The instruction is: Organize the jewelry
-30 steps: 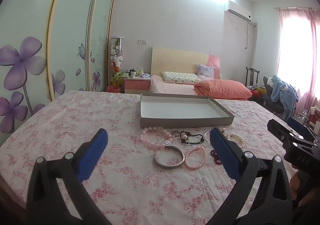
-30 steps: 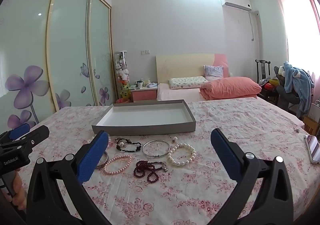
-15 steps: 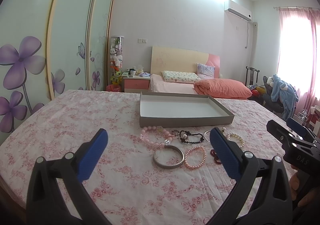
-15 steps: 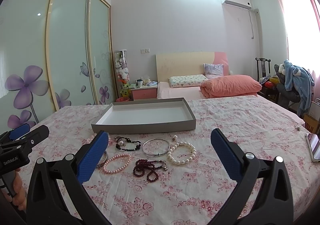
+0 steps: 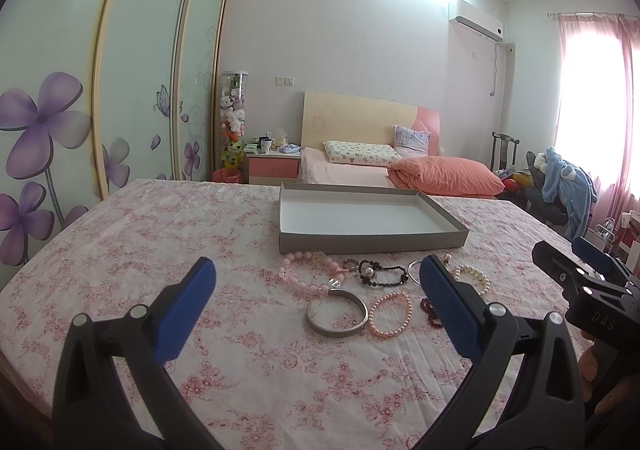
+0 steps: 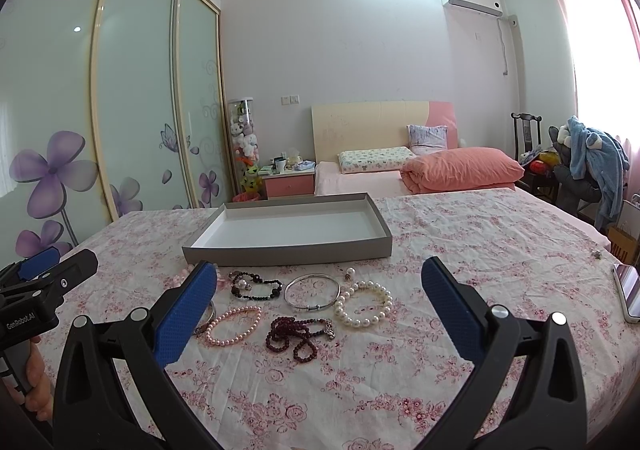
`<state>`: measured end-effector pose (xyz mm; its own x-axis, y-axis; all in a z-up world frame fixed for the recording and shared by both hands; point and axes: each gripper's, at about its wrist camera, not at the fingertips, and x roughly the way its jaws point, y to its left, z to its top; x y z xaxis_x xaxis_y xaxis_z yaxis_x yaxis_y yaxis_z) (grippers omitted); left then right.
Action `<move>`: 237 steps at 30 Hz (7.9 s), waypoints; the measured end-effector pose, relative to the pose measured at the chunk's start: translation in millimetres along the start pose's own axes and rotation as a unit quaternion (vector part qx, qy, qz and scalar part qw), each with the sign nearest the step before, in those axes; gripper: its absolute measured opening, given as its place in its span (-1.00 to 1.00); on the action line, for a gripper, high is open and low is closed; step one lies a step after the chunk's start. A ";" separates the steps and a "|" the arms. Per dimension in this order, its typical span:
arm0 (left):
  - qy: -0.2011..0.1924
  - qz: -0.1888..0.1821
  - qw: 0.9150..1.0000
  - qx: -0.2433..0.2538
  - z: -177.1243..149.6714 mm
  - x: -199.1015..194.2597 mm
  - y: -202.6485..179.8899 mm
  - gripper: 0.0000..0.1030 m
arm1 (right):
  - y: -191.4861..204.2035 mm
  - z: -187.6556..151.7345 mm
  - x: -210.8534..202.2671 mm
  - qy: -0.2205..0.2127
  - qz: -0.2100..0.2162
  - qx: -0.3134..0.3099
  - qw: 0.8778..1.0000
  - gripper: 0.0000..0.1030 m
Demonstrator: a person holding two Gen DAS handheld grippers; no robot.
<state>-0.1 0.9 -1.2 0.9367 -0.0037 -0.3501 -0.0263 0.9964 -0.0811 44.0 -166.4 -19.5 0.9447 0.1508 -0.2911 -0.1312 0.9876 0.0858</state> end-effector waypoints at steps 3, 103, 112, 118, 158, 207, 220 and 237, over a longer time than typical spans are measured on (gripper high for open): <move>0.000 0.000 1.000 0.000 0.1 0.2 0.0 0.92 | -0.2 0.5 0.1 0.001 0.000 0.000 1.000 0.97; 0.281 0.050 0.958 0.003 -38.2 174.3 -15.3 0.68 | -67.2 -24.5 159.1 0.282 -0.070 0.070 0.954 -0.79; 0.277 0.052 0.959 0.010 -37.6 171.1 -8.8 0.37 | -67.7 -25.8 159.1 0.282 -0.069 0.071 0.954 -0.79; 0.273 0.049 0.961 0.013 -39.4 164.1 -1.1 0.27 | -67.9 -26.4 158.4 0.281 -0.066 0.071 0.955 -0.79; 0.121 0.034 0.992 0.032 29.2 118.9 -2.9 0.26 | -25.3 52.9 113.6 0.117 0.041 0.043 0.991 -0.80; 0.129 0.047 0.990 0.026 91.0 308.1 6.5 0.31 | -19.8 84.6 273.6 0.150 0.018 0.033 0.988 -0.36; 0.119 0.056 0.991 0.019 78.3 244.4 31.1 0.34 | -36.4 70.7 219.9 0.150 0.006 0.020 0.989 -0.36; 0.160 0.056 0.986 0.004 21.6 193.0 56.0 0.36 | -44.5 1.9 199.7 0.240 0.011 0.016 0.971 -0.36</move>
<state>186.7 57.8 -53.2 0.7703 0.0818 -0.6324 -0.1196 0.9927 -0.0173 239.1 -180.3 -79.7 0.6924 0.1812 -0.6984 -0.1325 0.9834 0.1237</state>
